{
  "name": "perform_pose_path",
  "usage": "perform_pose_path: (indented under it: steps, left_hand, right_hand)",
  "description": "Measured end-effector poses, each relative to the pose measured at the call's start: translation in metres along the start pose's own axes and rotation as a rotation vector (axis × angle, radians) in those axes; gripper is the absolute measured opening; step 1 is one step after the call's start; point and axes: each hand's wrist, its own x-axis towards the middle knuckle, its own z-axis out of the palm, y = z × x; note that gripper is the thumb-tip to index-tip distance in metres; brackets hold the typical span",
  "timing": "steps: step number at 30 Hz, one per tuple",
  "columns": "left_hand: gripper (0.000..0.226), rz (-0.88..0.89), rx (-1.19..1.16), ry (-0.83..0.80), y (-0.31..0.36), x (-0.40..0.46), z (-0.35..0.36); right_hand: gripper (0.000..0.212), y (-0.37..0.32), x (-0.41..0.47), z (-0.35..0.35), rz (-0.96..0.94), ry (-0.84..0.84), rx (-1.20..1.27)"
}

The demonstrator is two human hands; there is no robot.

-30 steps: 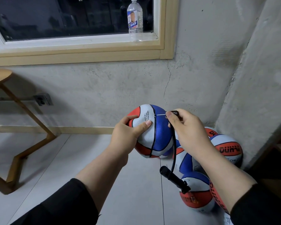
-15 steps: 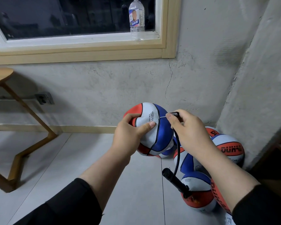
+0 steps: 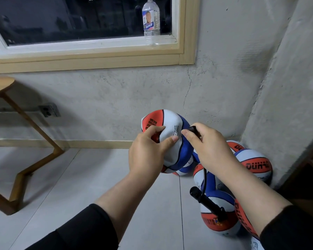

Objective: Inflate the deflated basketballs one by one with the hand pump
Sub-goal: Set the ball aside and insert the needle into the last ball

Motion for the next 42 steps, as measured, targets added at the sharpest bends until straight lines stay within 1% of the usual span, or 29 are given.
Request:
perform_pose_path:
  steps: [3,5,8,11,14,17,20,26,33,37,42]
  left_hand:
    - [0.033,0.028,0.027,0.008,0.003,-0.004,0.005]
    - [0.027,0.056,0.091,-0.005,0.005,-0.006,0.009]
    - [0.025,0.044,0.144,-0.054,0.005,-0.002,0.011]
    - [0.028,0.015,0.115,-0.063,0.000,0.003,0.008]
    - [0.032,-0.007,0.106,-0.052,-0.005,0.006,0.004]
    - [0.037,-0.041,0.043,-0.042,-0.009,0.008,0.000]
    - [0.038,-0.062,0.014,-0.046,-0.014,0.010,0.000]
    - [0.028,-0.054,0.063,-0.034,-0.017,0.011,0.003]
    - [0.029,-0.094,-0.025,-0.036,-0.014,0.004,0.011]
    - [0.028,-0.114,-0.071,-0.035,-0.013,0.003,0.014]
    - [0.025,-0.177,-0.126,-0.086,-0.017,0.003,0.015]
  right_hand:
    - [0.037,0.005,0.000,0.006,0.012,-0.022,-0.069]
    - [0.040,0.010,-0.002,0.013,0.023,-0.013,-0.134]
    - [0.041,0.017,-0.002,0.018,0.080,-0.059,-0.111]
    - [0.034,0.020,-0.001,0.017,0.098,-0.130,-0.031]
    - [0.017,0.019,-0.003,0.019,0.107,-0.075,0.117]
    - [0.011,0.019,-0.002,0.020,0.086,-0.058,0.094]
    - [0.012,0.018,-0.002,0.022,0.083,-0.040,0.075]
    - [0.014,0.018,-0.004,0.030,0.063,-0.023,0.042]
    - [0.013,0.018,-0.005,0.027,0.061,-0.022,0.044]
    - [0.012,0.020,-0.004,0.026,0.057,-0.030,0.083]
    - [0.013,0.029,-0.007,0.033,0.042,-0.011,0.059]
